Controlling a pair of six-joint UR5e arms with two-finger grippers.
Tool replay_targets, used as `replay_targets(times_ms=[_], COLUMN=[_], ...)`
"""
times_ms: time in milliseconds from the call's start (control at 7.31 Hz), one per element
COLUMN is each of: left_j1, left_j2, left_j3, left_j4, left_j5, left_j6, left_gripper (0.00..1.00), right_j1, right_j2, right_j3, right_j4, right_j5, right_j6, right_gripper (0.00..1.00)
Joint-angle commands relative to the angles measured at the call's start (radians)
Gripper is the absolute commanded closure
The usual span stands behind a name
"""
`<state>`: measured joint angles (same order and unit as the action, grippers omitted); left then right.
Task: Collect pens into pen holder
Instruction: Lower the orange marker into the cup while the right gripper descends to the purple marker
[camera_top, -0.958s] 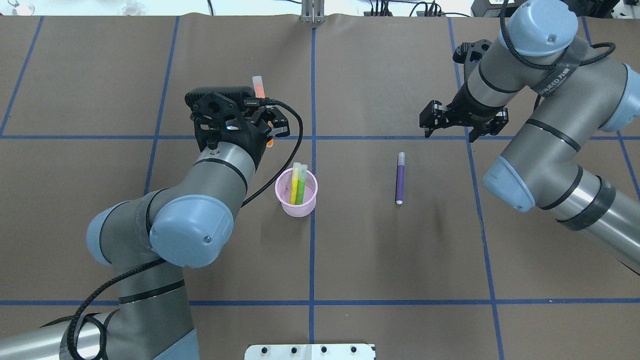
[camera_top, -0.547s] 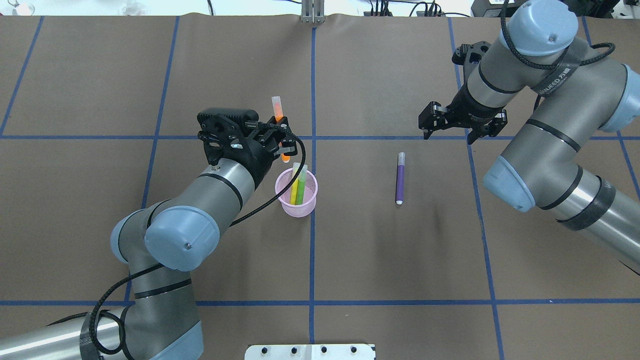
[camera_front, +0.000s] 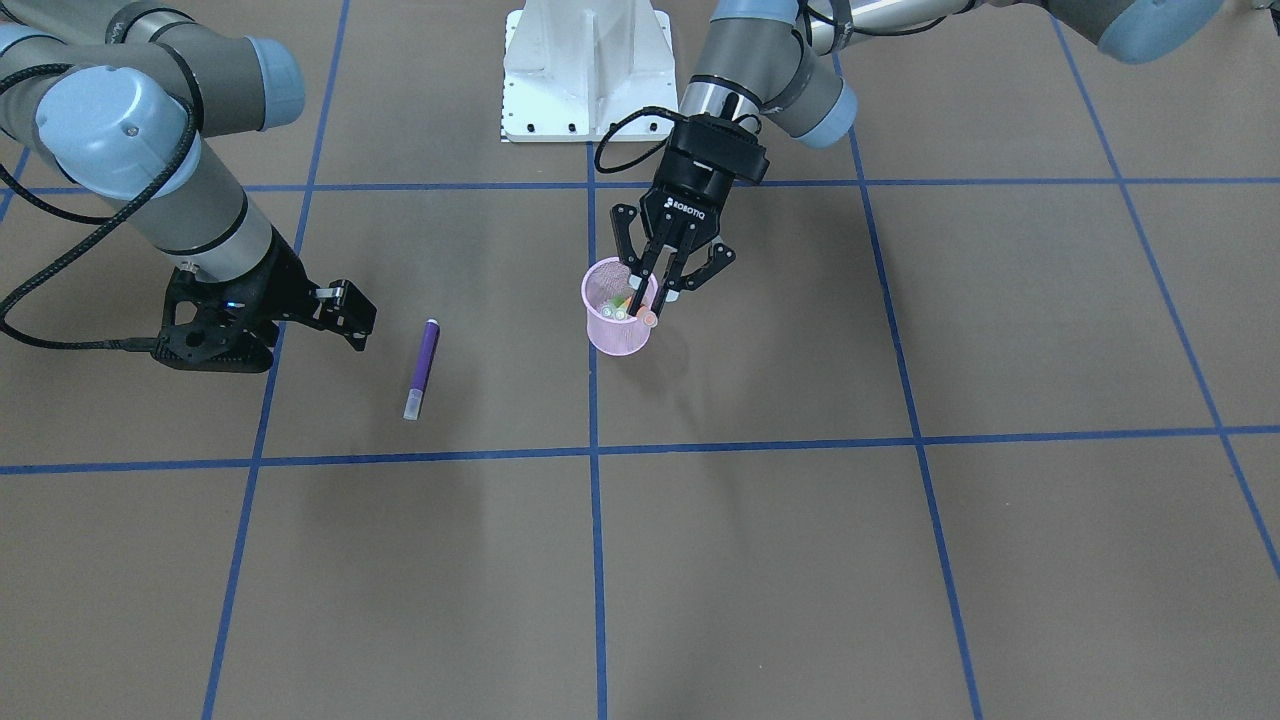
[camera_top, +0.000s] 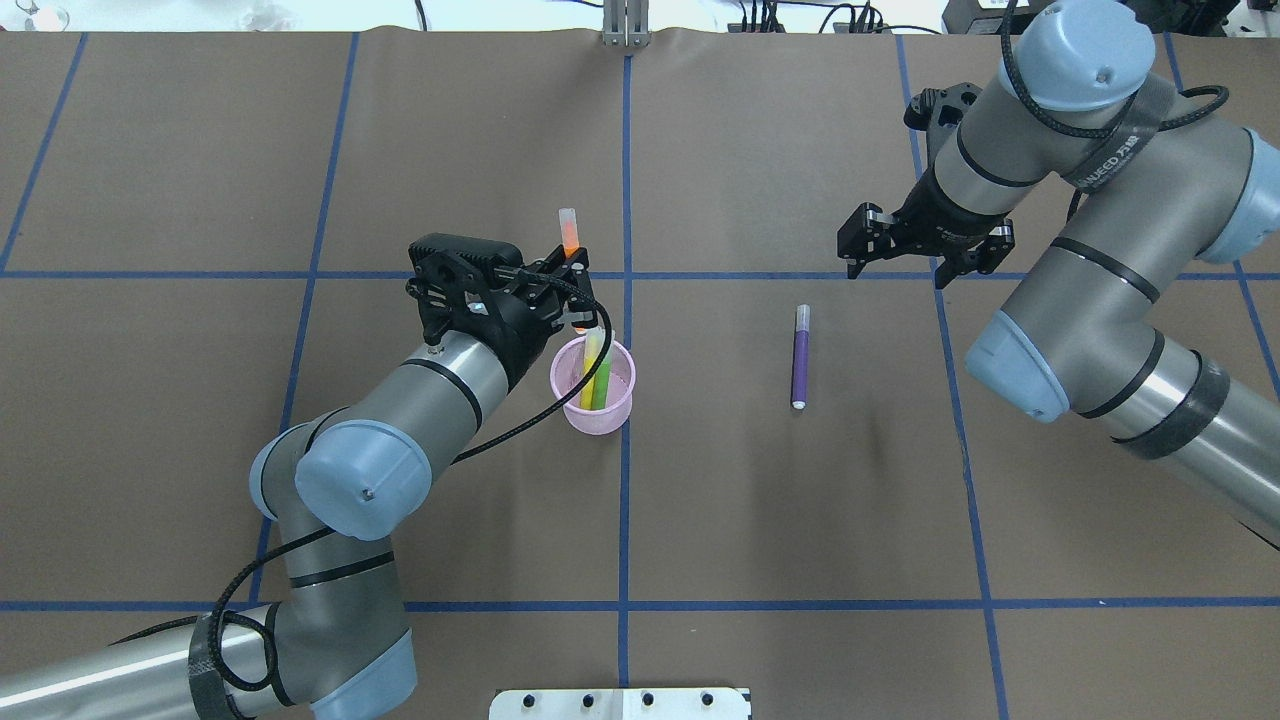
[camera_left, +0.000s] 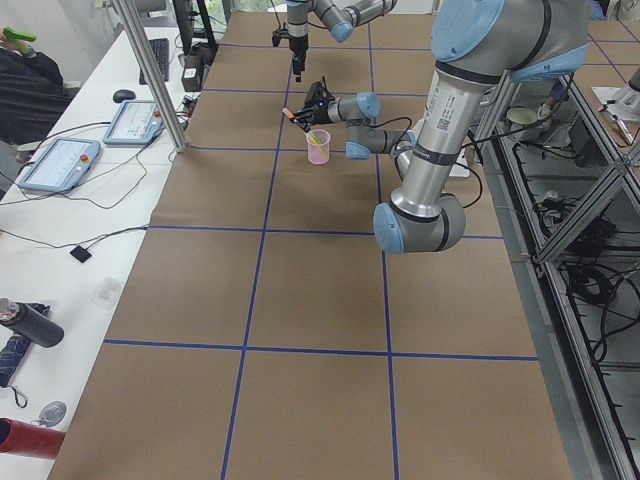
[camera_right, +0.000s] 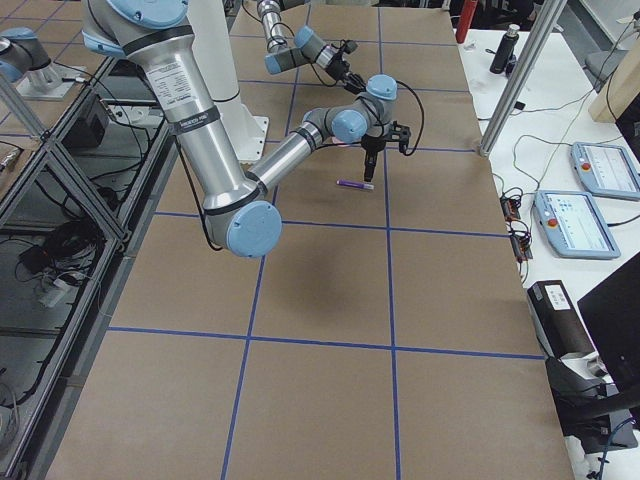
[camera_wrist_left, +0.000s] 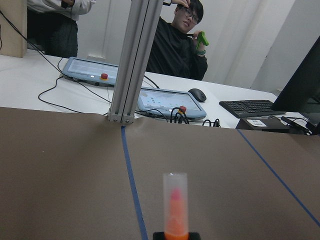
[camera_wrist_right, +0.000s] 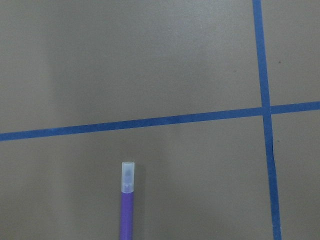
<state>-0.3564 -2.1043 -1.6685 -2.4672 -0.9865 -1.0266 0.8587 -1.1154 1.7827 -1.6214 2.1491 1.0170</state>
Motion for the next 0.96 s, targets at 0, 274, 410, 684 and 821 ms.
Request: replay_targets(times_ms=[0, 274, 410, 684, 821], left_j1=[0.001, 0.037, 0.060, 0.074, 0.076], left_j2=[0.006, 0.010, 0.004, 0.016, 0.017], left_j3=[0.007, 0.007, 0.006, 0.007, 0.007], left_j4=[-0.003, -0.006, -0.006, -0.007, -0.007], left_j5=[-0.004, 0.000, 0.006, 0.008, 0.008], left_j6=[-0.001, -0.010, -0.010, -0.010, -0.009], left_gripper=[1.00, 1.00, 1.00, 1.00, 1.00], right_j1=[0.002, -0.001, -0.006, -0.033, -0.040], right_j2=[0.000, 0.000, 0.005, 0.014, 0.023], right_j3=[-0.003, -0.022, -0.055, -0.081, -0.101], right_j4=[0.000, 0.000, 0.000, 0.005, 0.008], right_j5=[0.002, 0.012, 0.026, 0.025, 0.025], right_j6=[0.002, 0.005, 0.000, 0.000, 0.000], right_gripper=[0.00, 0.00, 0.00, 0.00, 0.00])
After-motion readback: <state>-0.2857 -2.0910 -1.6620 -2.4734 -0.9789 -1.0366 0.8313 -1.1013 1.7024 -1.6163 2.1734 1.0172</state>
